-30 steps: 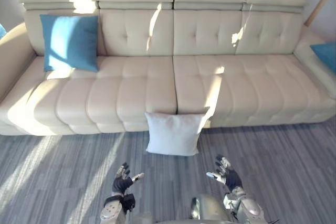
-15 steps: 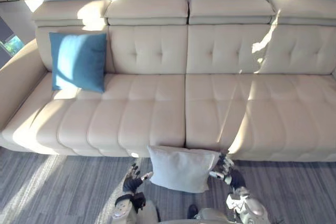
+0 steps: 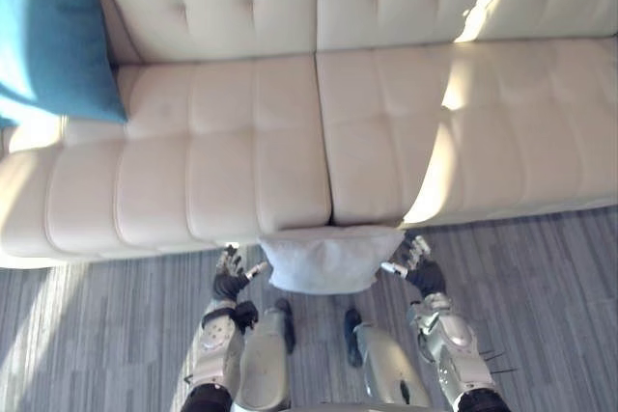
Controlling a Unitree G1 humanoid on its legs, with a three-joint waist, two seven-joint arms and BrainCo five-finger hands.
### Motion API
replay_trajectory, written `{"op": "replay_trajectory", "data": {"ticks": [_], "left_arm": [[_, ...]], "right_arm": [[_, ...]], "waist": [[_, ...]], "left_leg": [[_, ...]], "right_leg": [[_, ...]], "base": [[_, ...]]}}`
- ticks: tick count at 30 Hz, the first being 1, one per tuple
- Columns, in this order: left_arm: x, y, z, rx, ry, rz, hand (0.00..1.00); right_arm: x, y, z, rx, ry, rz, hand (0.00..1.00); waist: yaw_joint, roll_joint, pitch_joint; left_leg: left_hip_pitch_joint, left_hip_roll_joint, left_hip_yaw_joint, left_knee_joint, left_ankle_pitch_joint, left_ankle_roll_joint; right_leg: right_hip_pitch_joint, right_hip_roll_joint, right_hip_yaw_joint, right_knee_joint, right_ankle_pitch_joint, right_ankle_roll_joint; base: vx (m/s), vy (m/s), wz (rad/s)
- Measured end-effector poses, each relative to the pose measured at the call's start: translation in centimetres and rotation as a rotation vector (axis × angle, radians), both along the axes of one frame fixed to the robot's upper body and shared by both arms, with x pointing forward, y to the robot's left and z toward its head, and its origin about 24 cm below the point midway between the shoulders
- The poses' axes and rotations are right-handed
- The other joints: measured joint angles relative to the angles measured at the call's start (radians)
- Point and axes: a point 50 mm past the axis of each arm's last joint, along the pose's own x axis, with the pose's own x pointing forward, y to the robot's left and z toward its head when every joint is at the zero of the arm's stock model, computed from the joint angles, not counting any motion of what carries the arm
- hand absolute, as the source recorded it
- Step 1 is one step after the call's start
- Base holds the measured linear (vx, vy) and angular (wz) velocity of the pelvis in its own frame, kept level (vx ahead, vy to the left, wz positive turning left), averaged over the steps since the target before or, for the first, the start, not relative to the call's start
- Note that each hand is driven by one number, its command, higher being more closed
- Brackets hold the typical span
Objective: Pick up cushions and gather them together orderly.
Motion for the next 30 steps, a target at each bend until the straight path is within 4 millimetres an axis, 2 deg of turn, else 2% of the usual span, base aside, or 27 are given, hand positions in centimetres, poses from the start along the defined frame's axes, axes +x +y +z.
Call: {"op": "replay_trajectory", "data": {"ticks": [3, 6, 10, 13, 15, 18, 21, 25, 26, 30], "left_arm": [[1.6, 1.7, 1.5, -0.01, -0.06, 0.104, 0.0], [4.4, 3.4, 4.2, -0.051, -0.163, 0.213, 0.0], [6.6, 4.5, 6.6, -0.093, -0.248, 0.293, 0.0], [8.2, 4.5, 8.4, -0.122, -0.297, 0.321, 0.0], [9.5, 3.9, 9.9, -0.13, -0.341, 0.298, 0.0], [12.0, 1.9, 12.7, -0.14, -0.408, 0.223, 0.0], [14.4, -1.1, 16.0, -0.119, -0.472, 0.098, 0.0], [16.1, -4.2, 18.9, -0.104, -0.522, -0.019, 0.0], [16.4, -4.9, 19.4, -0.101, -0.527, -0.046, 1.0], [17.2, -6.8, 20.4, -0.106, -0.521, -0.108, 1.0]], "right_arm": [[2.3, -0.6, 2.2, -0.011, -0.082, -0.02, 0.0], [5.5, -1.8, 5.4, -0.017, -0.178, -0.072, 0.0], [8.8, -2.8, 9.6, -0.003, -0.289, -0.162, 0.0], [10.9, -3.4, 11.9, -0.01, -0.318, -0.213, 0.0], [11.9, -3.6, 13.1, 0.004, -0.329, -0.23, 0.0], [13.8, -3.5, 15.2, 0.036, -0.326, -0.263, 0.0], [15.3, -3.3, 17.4, 0.111, -0.313, -0.321, 0.0], [16.1, -2.5, 18.1, 0.159, -0.292, -0.287, 0.0], [16.3, -1.8, 18.1, 0.146, -0.286, -0.253, 1.0], [16.8, 0.9, 18.9, 0.118, -0.304, -0.13, 1.0]], "waist": [[-0.003, 0.001, 0.061], [0.0, -0.003, 0.131], [-0.002, -0.004, 0.162], [-0.002, -0.002, 0.163], [-0.002, -0.002, 0.163], [-0.004, -0.001, 0.164], [-0.004, 0.006, 0.166], [-0.004, 0.007, 0.167], [-0.005, 0.007, 0.167], [-0.008, 0.008, 0.167]], "left_leg": [[-0.142, 0.007, -0.027, 0.111, -0.028, 0.005], [-0.319, 0.018, -0.053, 0.214, -0.03, 0.008], [-0.491, 0.02, -0.065, 0.291, -0.023, 0.008], [-0.599, 0.025, -0.073, 0.34, -0.015, 0.01], [-0.65, 0.028, -0.075, 0.361, -0.007, 0.019], [-0.714, 0.031, -0.07, 0.373, 0.003, 0.026], [-0.758, 0.032, -0.057, 0.385, 0.006, 0.031], [-0.789, 0.034, -0.053, 0.401, 0.011, 0.039], [-0.79, 0.034, -0.047, 0.402, 0.011, 0.039], [-0.79, 0.035, -0.033, 0.405, 0.009, 0.041]], "right_leg": [[-0.14, 0.006, -0.014, 0.124, -0.032, -0.001], [-0.315, 0.015, -0.03, 0.243, -0.039, -0.006], [-0.493, 0.015, -0.035, 0.343, -0.041, -0.007], [-0.601, 0.017, -0.04, 0.397, -0.039, -0.006], [-0.651, 0.018, -0.042, 0.417, -0.034, -0.003], [-0.715, 0.019, -0.036, 0.424, -0.016, 0.006], [-0.76, 0.02, -0.022, 0.427, -0.003, 0.022], [-0.784, 0.019, -0.019, 0.431, 0.003, 0.032], [-0.787, 0.017, -0.014, 0.431, 0.005, 0.036], [-0.794, 0.019, 0.004, 0.431, 0.01, 0.046]], "base": [[-0.21, 0.006, 0.05], [-0.23, -0.018, 0.07], [-0.19, -0.033, 0.01], [-0.13, -0.035, -0.03], [-0.09, -0.015, -0.05], [-0.07, 0.013, -0.09], [-0.05, 0.037, -0.11], [-0.02, 0.046, -0.06], [-0.02, 0.055, -0.07], [-0.02, 0.04, -0.08]]}}
